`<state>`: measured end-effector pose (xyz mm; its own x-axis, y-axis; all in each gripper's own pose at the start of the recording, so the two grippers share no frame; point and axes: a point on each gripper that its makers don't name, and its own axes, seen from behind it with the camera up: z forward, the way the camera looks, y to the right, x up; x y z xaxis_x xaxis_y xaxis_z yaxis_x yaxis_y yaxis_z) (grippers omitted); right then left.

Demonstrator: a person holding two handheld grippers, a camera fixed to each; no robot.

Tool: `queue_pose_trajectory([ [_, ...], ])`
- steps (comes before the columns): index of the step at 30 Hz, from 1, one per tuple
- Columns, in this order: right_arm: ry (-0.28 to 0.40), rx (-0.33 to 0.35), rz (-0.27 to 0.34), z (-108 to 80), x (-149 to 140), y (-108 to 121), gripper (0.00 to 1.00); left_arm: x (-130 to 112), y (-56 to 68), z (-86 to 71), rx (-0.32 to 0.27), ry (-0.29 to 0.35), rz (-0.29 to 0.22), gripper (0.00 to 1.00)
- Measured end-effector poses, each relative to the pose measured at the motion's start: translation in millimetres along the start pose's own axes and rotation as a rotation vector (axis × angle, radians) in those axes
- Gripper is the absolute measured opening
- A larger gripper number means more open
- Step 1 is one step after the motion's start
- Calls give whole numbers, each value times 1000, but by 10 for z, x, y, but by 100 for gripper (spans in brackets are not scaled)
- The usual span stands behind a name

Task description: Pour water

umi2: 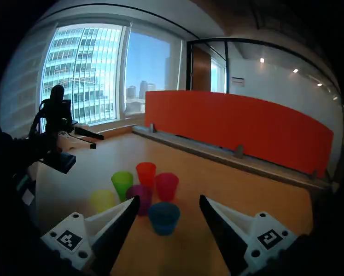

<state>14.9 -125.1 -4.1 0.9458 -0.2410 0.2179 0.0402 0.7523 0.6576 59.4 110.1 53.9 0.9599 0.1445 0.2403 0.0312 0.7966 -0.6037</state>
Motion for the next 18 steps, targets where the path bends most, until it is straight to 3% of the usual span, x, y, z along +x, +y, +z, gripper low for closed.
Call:
queue_pose_trajectory([
  [18, -114, 32, -33, 291, -553, -33, 99, -619, -14, 262, -54, -130, 9, 93],
])
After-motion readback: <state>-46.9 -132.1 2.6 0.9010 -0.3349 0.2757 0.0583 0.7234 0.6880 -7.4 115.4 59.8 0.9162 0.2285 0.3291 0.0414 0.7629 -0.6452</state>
